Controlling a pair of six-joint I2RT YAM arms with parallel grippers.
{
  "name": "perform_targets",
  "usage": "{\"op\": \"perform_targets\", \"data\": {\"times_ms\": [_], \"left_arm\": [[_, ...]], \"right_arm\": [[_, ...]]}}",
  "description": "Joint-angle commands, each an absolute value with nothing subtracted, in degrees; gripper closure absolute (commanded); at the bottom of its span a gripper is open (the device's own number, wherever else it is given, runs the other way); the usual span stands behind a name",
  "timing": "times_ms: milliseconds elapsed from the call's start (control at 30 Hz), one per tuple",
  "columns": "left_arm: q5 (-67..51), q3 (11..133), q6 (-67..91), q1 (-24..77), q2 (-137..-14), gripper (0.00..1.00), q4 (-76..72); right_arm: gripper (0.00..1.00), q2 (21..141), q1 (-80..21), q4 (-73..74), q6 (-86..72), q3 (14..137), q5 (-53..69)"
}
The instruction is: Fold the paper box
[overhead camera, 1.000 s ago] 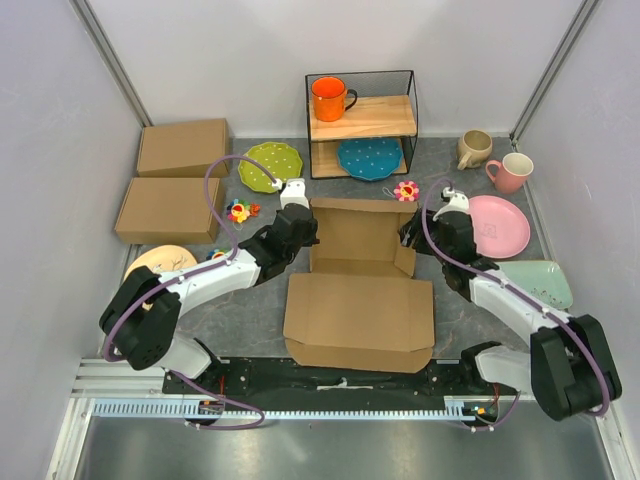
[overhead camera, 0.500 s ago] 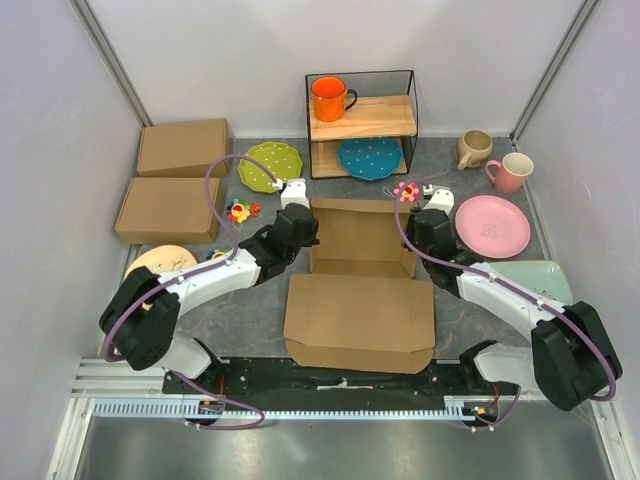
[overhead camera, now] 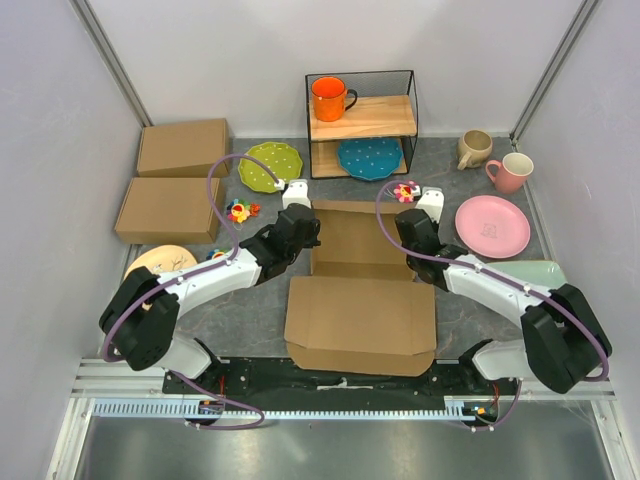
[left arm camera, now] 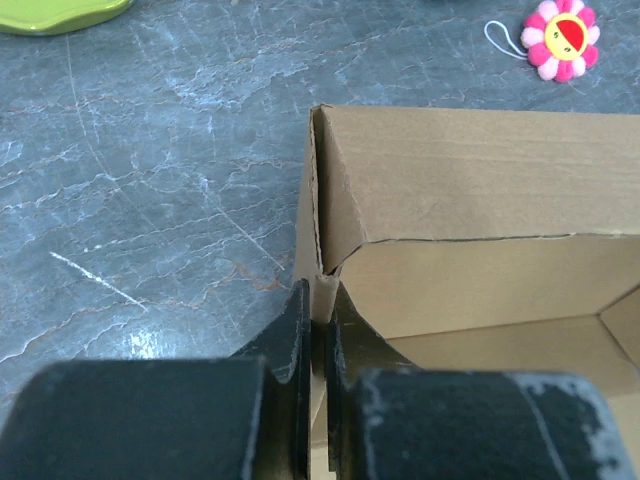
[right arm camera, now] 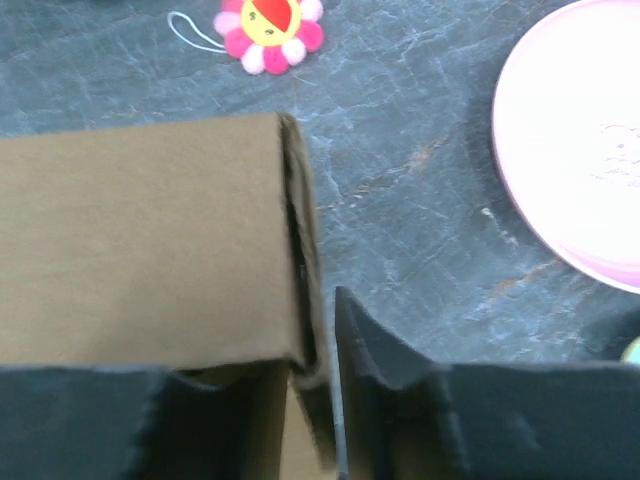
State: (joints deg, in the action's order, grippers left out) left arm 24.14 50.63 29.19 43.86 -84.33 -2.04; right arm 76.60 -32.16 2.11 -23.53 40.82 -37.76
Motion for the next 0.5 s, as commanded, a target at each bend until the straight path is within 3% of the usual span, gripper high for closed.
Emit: {"op": "perform_targets", "data": {"times_ms": [0,133,300,467], "left_arm": [[21.71,48.87,32.26,44.39,-85.69,0.98,8.7],[21.8,48.6,32.69,44.39,-85.87,0.98,8.88],[20.66,48.25,33.49,44.38,-86.39,0.98,8.44],[20.56,46.68,32.97,44.38,-85.26,0.98,5.46]], "right_arm": [[0.61,75.06,-31.9,4.92,-24.61,40.34,-39.47],[0.57,73.48,-32.08,4.84,-25.75,37.28,-37.01],[0.97,73.56,-32.34,3.6,-27.15,34.11,-36.04],[1.0,72.6,-33.05,0.44,-26.99,31.82,-36.03]]}}
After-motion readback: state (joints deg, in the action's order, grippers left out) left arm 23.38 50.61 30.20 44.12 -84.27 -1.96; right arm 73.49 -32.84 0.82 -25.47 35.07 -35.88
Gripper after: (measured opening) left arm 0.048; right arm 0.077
